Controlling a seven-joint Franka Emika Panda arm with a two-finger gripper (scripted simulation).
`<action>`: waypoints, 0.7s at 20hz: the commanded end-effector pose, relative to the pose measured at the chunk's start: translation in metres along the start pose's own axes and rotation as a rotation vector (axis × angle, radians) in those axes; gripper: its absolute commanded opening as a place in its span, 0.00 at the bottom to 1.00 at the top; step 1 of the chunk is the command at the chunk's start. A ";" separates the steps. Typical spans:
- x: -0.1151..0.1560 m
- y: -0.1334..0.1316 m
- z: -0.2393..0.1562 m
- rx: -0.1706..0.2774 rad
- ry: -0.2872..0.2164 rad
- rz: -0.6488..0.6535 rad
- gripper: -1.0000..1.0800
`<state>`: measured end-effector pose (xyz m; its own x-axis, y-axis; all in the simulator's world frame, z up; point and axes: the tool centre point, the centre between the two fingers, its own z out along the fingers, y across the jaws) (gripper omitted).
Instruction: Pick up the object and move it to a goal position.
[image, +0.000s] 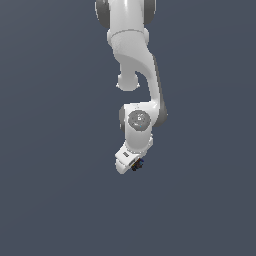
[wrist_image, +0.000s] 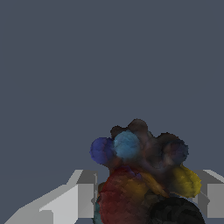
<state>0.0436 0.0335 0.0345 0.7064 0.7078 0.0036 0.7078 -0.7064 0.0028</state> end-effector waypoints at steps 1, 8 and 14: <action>-0.006 -0.013 -0.001 0.000 0.001 0.000 0.00; -0.027 -0.055 -0.002 0.001 -0.001 0.000 0.00; -0.045 -0.094 -0.003 0.002 -0.002 0.000 0.00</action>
<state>-0.0449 0.0641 0.0361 0.7065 0.7077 0.0009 0.7077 -0.7065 0.0004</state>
